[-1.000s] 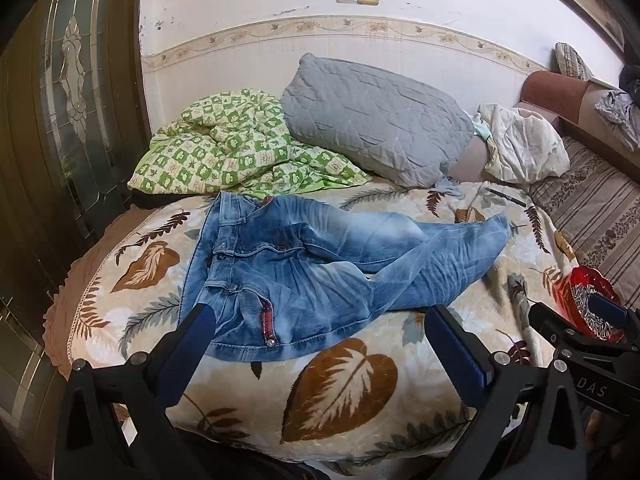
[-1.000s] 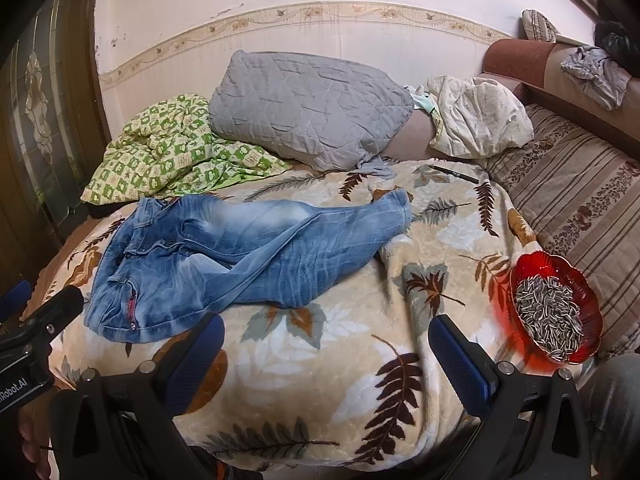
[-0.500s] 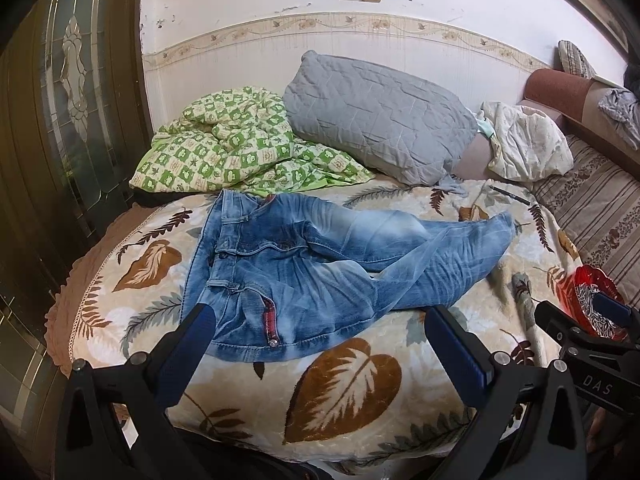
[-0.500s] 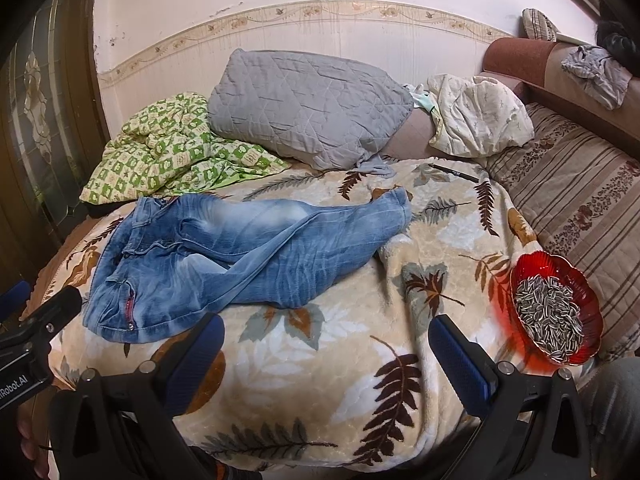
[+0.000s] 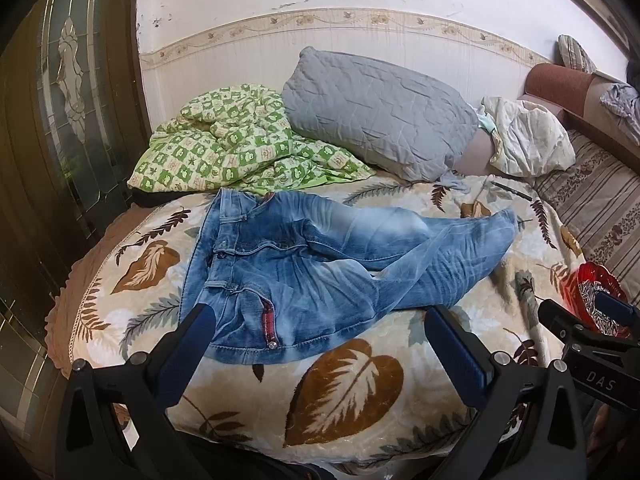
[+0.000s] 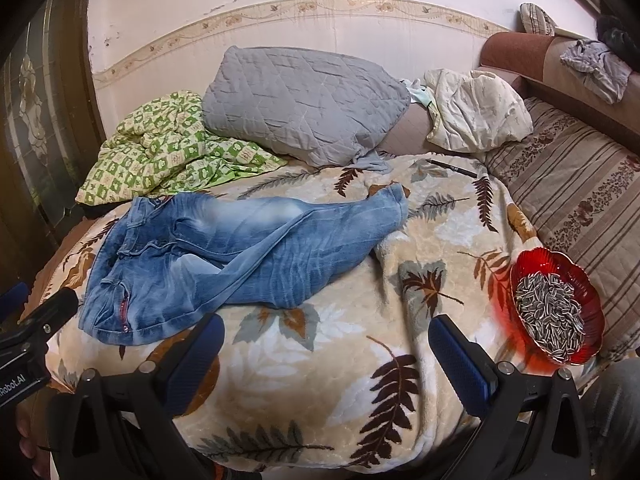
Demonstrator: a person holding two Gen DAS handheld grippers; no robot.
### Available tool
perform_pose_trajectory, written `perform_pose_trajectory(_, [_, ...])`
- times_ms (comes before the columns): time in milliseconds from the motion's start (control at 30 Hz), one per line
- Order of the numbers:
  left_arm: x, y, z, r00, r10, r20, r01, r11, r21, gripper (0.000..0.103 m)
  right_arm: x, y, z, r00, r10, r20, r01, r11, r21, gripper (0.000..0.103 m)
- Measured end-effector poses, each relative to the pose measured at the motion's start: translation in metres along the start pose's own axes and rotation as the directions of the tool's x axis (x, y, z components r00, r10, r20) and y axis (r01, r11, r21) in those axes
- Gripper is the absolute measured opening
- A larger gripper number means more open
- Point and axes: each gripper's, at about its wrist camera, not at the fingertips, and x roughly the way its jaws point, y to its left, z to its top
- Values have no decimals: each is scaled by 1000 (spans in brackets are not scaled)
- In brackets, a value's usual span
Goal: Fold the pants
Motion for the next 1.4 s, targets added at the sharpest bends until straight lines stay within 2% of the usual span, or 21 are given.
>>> perform_pose_trajectory(500, [27, -12, -2, 998, 12, -57, -10, 999, 31, 103, 26, -16, -1, 998, -19, -54, 21, 999, 27, 103])
perform_pose_trajectory(733, [36, -14, 6, 998, 8, -60, -6, 1000, 30, 103, 33, -28, 10, 998, -33, -56, 35, 999, 34, 103])
perform_pose_trajectory(833, [41, -15, 12, 998, -22, -55, 25, 998, 58, 103, 36, -32, 19, 998, -16, -64, 17, 1000, 19, 103])
perform_pose_trajectory(900, [49, -19, 18, 996, -63, -59, 69, 991, 111, 103, 40, -35, 30, 997, 25, -67, -26, 1000, -18, 103])
perform_pose_trajectory(967, [58, -25, 23, 993, -100, -62, 109, 978, 178, 103, 46, -42, 44, 996, 67, -58, -69, 997, -46, 103])
perform_pose_trajectory(1067, [80, -42, 33, 986, -150, -75, 166, 941, 295, 103, 63, -59, 72, 992, 108, -70, -115, 989, -97, 103])
perform_pose_trajectory(1167, [106, -64, 42, 970, -214, -115, 242, 894, 377, 103, 88, -70, 94, 987, 122, -106, -138, 978, -159, 103])
perform_pose_trajectory(1267, [138, -84, 53, 941, -296, -166, 339, 845, 414, 103, 119, -84, 113, 981, 143, -134, -168, 964, -207, 100])
perform_pose_trajectory(1333, [158, -96, 57, 930, -314, -190, 366, 827, 426, 100, 146, -93, 124, 974, 148, -173, -185, 956, -229, 85])
perform_pose_trajectory(1400, [179, -105, 62, 920, -320, -229, 390, 815, 429, 92, 173, -102, 129, 954, 193, -231, -241, 949, -203, 74])
